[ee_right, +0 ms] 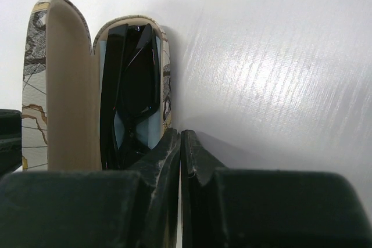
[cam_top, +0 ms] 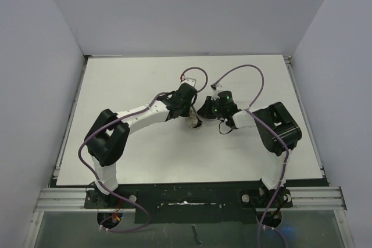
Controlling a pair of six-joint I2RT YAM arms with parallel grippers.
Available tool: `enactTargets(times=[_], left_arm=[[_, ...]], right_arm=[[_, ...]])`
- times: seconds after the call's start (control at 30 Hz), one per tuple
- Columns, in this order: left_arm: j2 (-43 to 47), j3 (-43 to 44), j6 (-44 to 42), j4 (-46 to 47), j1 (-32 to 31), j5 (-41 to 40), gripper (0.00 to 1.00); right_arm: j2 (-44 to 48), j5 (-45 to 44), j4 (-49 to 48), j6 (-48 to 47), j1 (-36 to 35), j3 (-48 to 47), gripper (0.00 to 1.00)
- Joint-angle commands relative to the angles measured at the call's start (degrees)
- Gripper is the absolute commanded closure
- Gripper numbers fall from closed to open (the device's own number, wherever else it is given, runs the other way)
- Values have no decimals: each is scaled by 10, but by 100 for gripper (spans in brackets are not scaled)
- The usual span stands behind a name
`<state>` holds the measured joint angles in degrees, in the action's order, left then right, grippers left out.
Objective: Organize the sunglasses
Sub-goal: Close the sunglasses case at the center of the board.
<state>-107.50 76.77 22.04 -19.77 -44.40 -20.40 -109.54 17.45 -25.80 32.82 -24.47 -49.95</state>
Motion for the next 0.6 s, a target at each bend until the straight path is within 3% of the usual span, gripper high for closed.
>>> enactTargets(times=[0.0,0.17,0.57], left_arm=[[31,17,21,41,0,69,78],[31,2,38,67,18,116,78],[10,-10,44,61,25,136,78]], right_arm=[[-14,20,-18,-2,-15,-4,100],[-15,18,-17,-2,-15,-4,100],[-13,16,-15,-4,-16,-2,100]])
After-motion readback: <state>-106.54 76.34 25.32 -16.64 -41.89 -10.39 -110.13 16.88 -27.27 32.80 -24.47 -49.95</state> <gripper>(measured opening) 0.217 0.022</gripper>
